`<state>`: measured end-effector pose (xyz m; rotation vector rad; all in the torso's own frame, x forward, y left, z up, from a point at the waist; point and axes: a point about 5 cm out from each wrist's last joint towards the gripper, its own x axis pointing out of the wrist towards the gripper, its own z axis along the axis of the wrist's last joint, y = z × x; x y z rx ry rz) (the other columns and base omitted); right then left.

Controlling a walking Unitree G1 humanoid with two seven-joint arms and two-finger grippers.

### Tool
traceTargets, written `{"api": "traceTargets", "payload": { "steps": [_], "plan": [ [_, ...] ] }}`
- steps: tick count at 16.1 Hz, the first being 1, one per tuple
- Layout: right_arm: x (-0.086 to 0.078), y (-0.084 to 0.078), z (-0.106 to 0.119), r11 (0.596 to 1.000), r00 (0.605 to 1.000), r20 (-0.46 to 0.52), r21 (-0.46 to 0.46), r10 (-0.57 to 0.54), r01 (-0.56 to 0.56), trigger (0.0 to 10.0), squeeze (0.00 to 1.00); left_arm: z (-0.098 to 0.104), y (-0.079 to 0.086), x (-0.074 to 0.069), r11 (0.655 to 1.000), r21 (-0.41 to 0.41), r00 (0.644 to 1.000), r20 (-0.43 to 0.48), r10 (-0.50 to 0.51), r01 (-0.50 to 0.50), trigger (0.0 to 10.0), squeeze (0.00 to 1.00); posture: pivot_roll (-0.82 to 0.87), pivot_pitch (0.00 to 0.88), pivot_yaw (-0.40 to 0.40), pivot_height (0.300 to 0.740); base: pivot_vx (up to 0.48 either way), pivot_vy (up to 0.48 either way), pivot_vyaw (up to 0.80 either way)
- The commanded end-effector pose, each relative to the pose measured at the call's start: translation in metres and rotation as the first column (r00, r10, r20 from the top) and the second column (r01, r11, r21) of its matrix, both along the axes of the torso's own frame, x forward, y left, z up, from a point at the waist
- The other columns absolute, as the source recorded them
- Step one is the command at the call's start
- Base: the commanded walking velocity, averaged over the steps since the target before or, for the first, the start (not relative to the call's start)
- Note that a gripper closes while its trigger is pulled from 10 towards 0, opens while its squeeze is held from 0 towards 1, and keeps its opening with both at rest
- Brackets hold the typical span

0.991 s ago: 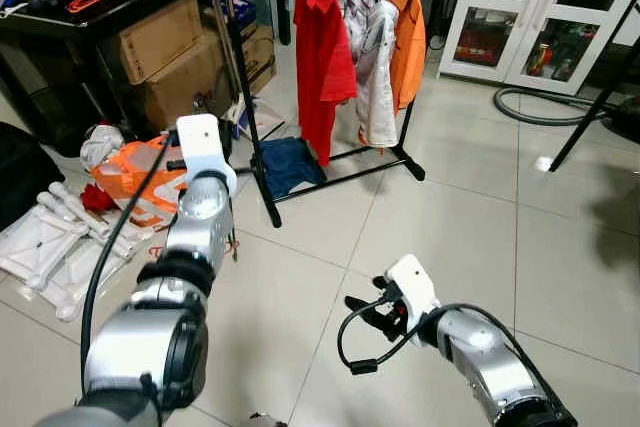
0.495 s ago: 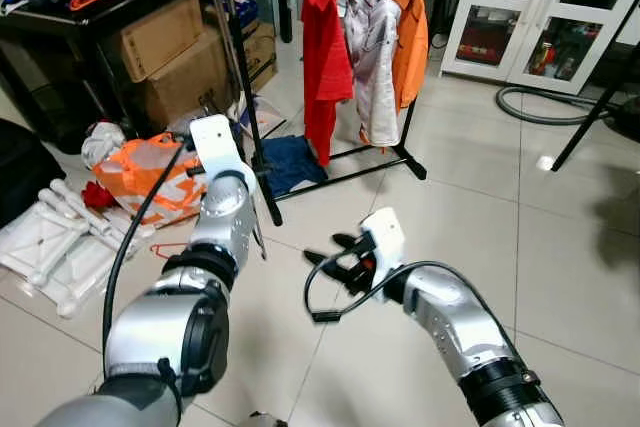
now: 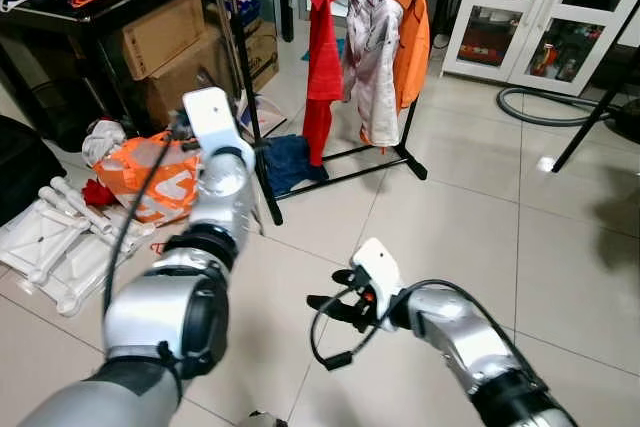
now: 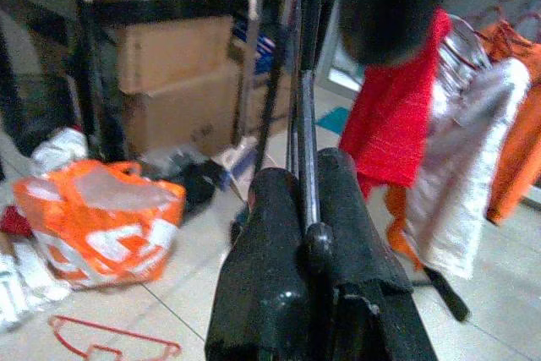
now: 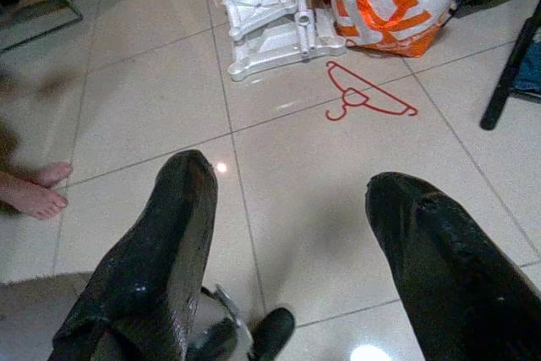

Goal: Hang hanger

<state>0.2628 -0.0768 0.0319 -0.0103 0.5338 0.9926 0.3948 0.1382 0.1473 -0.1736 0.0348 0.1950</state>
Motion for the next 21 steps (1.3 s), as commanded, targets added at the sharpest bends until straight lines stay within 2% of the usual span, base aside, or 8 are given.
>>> {"api": "traceTargets", "payload": {
  "steps": [1, 2, 3, 6, 10, 11, 14, 21],
  "plan": [
    [0.007, 0.004, 0.006, 0.999, 0.999, 0.009, 0.033, -0.034, 0.034, 10.0, 0.00, 0.004, -0.007, 0.002, 1.000, 0.003, 1.000, 0.003, -0.015, 0.015, 10.0, 0.00, -0.19, 0.000, 0.060, 0.740, 0.000, 0.000, 0.00],
    [0.009, 0.006, 0.007, 0.998, 0.999, 0.009, 0.044, -0.045, 0.044, 10.0, 0.00, 0.003, -0.010, 0.001, 1.000, 0.001, 1.000, 0.001, -0.023, 0.023, 10.0, 0.00, -0.19, 0.000, 0.060, 0.740, 0.000, 0.000, 0.00],
    [0.011, 0.011, 0.011, 0.995, 0.998, 0.002, 0.084, -0.057, 0.057, 10.0, 1.00, -0.001, -0.016, 0.000, 0.999, -0.008, 0.999, -0.008, -0.033, 0.033, 10.0, 0.00, -0.19, 0.000, 0.058, 0.740, 0.000, 0.000, 0.00],
    [0.013, 0.029, 0.019, 0.985, 0.998, -0.013, 0.159, -0.065, 0.066, 10.0, 1.00, -0.005, -0.025, -0.002, 0.999, -0.021, 0.999, -0.021, -0.045, 0.045, 10.0, 0.00, -0.20, 0.000, 0.050, 0.740, 0.000, 0.000, 0.00],
    [0.019, 0.039, 0.026, 0.981, 0.995, 0.000, 0.166, -0.099, 0.098, 10.0, 1.00, -0.007, -0.030, -0.004, 0.998, -0.011, 0.998, -0.024, -0.056, 0.055, 10.0, 0.00, -0.20, 0.000, 0.049, 0.740, 0.000, 0.000, 0.00],
    [0.022, 0.043, 0.027, 0.979, 0.992, 0.013, 0.160, -0.128, 0.125, 10.0, 0.00, -0.007, -0.032, -0.004, 0.998, -0.009, 0.998, -0.025, -0.056, 0.056, 10.0, 0.00, -0.20, 0.000, 0.046, 0.740, 0.000, 0.000, 0.00],
    [0.035, 0.050, 0.035, 0.954, 0.966, 0.039, 0.174, -0.254, 0.244, 10.0, 0.00, -0.011, -0.038, -0.007, 0.998, -0.003, 0.998, -0.035, -0.059, 0.059, 10.0, 0.00, -0.20, 0.000, 0.047, 0.740, 0.000, 0.000, 0.00],
    [0.047, 0.058, 0.044, 0.916, 0.933, 0.010, 0.193, -0.360, 0.352, 10.0, 0.00, -0.017, -0.042, -0.010, 0.999, 0.011, 0.997, -0.057, -0.042, 0.043, 10.0, 0.00, -0.20, 0.000, 0.047, 0.740, 0.000, 0.000, 0.00]
  ]
}}
